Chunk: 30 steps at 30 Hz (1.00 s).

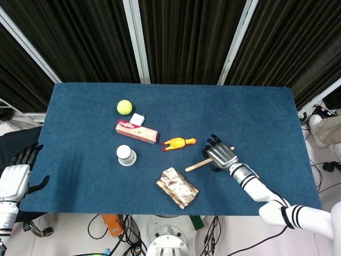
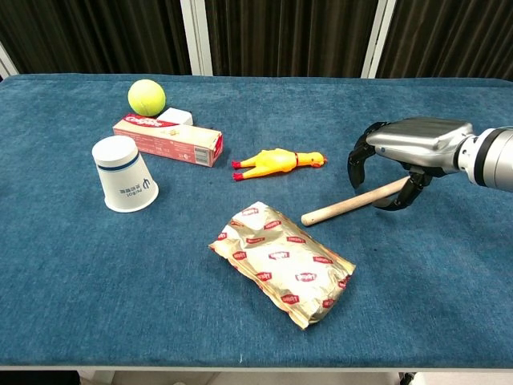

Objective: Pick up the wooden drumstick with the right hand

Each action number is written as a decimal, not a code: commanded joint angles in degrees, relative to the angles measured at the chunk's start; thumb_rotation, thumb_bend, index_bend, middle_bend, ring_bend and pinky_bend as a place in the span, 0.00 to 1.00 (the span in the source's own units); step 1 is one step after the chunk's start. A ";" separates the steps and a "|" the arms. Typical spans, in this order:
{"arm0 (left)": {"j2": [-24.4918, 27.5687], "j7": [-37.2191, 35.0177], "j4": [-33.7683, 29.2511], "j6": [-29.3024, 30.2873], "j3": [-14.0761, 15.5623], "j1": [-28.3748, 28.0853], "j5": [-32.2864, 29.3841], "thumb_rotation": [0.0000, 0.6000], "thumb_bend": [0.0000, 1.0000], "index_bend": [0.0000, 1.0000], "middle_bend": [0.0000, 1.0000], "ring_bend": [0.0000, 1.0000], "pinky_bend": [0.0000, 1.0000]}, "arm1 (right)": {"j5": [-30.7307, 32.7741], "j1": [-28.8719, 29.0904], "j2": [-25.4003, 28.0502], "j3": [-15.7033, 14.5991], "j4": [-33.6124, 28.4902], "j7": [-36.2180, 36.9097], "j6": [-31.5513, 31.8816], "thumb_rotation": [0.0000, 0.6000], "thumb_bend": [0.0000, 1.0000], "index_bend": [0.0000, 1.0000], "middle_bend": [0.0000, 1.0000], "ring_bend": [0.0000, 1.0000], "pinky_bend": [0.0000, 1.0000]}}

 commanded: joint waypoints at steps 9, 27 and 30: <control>-0.01 0.12 -0.01 -0.02 -0.08 -0.03 -0.10 1.00 0.28 0.00 0.00 0.00 0.10 | -0.67 0.27 -1.97 -0.41 2.33 0.66 0.03 1.00 0.46 0.53 0.46 0.21 0.00; 0.08 0.63 -0.08 -0.28 0.15 -0.15 0.19 1.00 0.28 0.00 0.00 0.00 0.10 | -0.29 1.16 -4.43 -0.09 4.51 0.56 -0.63 1.00 0.48 0.60 0.51 0.28 0.00; 0.12 0.33 -0.05 -0.19 0.11 -0.13 0.24 1.00 0.28 0.00 0.00 0.00 0.10 | -0.42 1.24 -4.57 -0.11 4.47 0.62 -0.60 1.00 0.52 0.62 0.53 0.30 0.00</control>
